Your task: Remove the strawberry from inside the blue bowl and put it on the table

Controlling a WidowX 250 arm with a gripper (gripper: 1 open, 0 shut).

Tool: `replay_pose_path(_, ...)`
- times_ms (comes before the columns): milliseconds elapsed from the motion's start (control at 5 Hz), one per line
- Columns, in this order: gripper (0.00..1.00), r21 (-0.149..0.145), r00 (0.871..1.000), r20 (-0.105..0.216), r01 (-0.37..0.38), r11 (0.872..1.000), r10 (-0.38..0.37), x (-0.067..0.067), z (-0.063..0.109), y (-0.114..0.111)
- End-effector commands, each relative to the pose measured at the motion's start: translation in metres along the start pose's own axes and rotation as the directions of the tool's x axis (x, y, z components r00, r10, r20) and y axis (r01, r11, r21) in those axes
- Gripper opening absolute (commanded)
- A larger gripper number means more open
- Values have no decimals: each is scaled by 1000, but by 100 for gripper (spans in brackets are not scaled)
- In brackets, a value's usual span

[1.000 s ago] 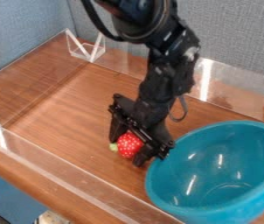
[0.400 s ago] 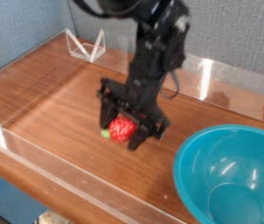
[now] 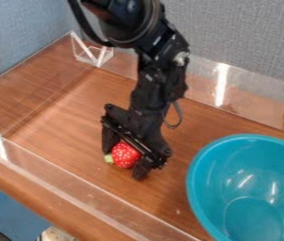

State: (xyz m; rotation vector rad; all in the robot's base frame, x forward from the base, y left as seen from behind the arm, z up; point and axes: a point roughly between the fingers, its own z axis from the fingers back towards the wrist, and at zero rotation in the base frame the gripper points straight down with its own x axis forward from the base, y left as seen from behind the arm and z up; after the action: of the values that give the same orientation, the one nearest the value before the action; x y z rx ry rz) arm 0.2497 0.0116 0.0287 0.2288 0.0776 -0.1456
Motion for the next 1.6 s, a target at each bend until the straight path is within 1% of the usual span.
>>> replay_pose_path(0,0,-3,1000,28,-3,1000,3,-2,-3,8)
replay_pose_path(200,0,-4,999,41,11,1000,-10,-5,-6,10)
replay_pose_path(600,0,-4,998,54,26,1000,-26,3,-14,13)
replay_pose_path(800,100,-6,995,79,56,998,-56,6,-1,13)
replay_pose_path(1000,100,-11,994,99,37,999,-35,4,-1,24)
replay_pose_path(1200,100,-22,992,125,17,1000,-14,3,4,34)
replay_pose_path(1400,100,-33,990,137,-20,999,24,7,7,24)
